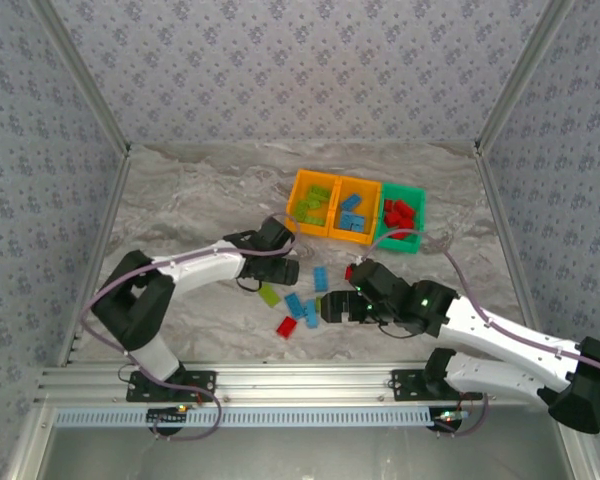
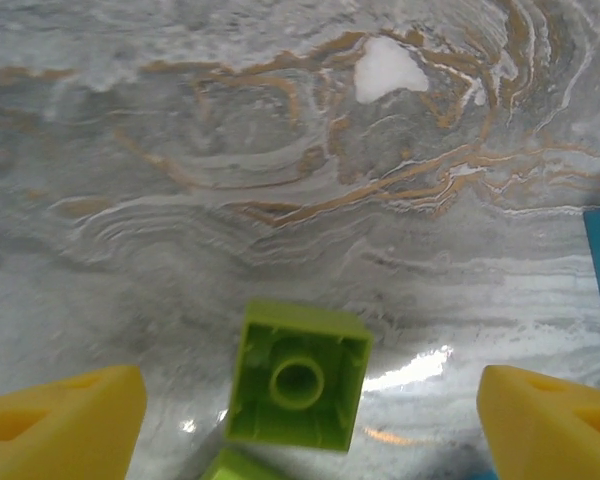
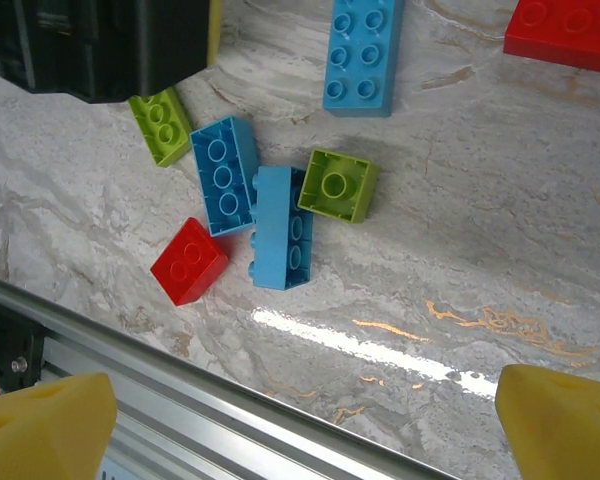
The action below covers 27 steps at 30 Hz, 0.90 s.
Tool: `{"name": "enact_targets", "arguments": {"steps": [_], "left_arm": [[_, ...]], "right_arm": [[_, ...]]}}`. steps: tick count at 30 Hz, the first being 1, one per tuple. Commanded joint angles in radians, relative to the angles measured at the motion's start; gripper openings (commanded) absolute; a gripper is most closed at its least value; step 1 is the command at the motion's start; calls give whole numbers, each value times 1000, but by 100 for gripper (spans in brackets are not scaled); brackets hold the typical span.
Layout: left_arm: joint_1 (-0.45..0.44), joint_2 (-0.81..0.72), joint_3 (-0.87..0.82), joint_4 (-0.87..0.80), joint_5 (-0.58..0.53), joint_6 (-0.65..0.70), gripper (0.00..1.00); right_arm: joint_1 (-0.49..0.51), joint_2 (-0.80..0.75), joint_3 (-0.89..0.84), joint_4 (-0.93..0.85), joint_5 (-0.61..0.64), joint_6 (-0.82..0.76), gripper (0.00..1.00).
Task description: Sort the legos into containers by color
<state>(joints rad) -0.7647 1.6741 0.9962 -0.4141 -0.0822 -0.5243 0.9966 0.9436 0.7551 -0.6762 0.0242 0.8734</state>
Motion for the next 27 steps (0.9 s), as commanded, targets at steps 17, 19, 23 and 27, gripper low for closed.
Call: {"name": "enact_targets", "arguments": {"steps": [17,19,23,27], "left_arm": [[-2,62,17,26,-23,31,45],[-4,83,28,18,-17,33,47],[-4,102,30,24,-17,29,41],[-6,68,38,29,-9,27,32]], "right_arm": [[24,-35,62,-74,82,63,100],[25,-35,63,-80,87,62,100],[25,-35,64,-86,89,67,100],[27,-38,66,-80,86,63,100]]}}
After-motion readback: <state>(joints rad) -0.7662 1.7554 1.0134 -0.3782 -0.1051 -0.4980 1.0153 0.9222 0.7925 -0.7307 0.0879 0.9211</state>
